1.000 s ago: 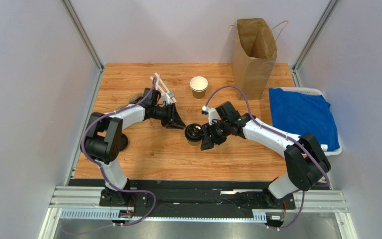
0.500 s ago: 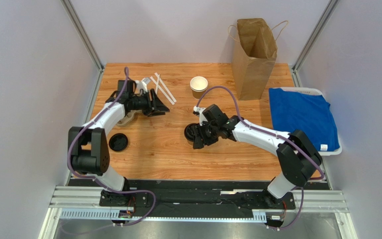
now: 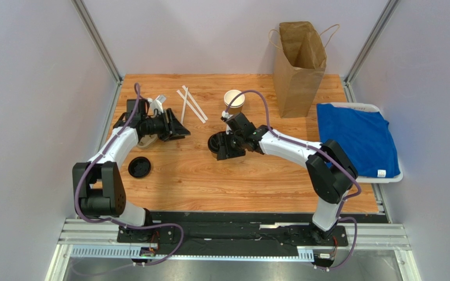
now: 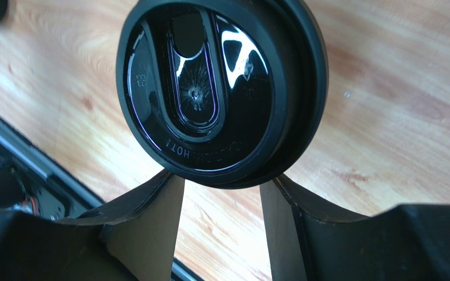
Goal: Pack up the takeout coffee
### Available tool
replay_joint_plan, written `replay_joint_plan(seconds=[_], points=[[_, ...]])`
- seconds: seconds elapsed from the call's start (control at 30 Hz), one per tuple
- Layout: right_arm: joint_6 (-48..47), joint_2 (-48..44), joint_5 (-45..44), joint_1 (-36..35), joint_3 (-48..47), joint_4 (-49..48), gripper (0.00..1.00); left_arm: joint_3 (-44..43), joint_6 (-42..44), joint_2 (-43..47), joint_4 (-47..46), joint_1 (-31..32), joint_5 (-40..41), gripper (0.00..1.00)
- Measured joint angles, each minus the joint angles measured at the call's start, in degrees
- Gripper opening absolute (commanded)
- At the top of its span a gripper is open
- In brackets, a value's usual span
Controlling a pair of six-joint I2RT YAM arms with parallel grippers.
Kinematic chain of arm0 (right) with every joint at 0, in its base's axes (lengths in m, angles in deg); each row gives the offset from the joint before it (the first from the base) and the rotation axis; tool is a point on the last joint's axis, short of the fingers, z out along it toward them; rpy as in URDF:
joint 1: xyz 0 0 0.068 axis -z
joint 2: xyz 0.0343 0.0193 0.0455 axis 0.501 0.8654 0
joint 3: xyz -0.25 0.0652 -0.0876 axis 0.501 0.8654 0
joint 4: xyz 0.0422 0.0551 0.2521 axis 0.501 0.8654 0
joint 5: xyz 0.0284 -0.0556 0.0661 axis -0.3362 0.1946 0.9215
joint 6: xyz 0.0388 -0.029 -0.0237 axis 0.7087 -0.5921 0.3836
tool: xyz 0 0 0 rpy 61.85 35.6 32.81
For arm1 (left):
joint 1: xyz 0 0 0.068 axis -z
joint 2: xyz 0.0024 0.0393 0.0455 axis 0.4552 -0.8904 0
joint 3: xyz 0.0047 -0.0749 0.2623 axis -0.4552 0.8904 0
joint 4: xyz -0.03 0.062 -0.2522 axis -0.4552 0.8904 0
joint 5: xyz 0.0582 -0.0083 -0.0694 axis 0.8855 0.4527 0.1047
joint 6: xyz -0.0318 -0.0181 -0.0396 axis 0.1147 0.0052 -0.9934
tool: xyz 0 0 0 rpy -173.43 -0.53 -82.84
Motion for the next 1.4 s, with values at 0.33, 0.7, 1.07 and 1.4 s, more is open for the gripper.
replay_joint_plan(seconds=[0.33,0.7,1.07,1.4], points=[[6.0,6.5,-5.6,2.1,-6.0,-0.9,0.55,6.3,-0.7,1.2,-3.0,-0.1,1.7,0.52],[4.1,4.7,1.2,7.7,-5.9,-2.6,0.53,8.0,-4.6,-7.5,-11.7,8.3,2.2,0.45],[-7.7,2.1,8.6,11.7,-6.8,-1.4,0.57,8.2,-8.9,-10.8,-16.2,9.2,2.3,0.46],[-9.1,6.7,9.7,9.4,-9.0,-2.5,0.56,8.2,-5.7,0.7,-9.9,-0.2,2.1,0.51]])
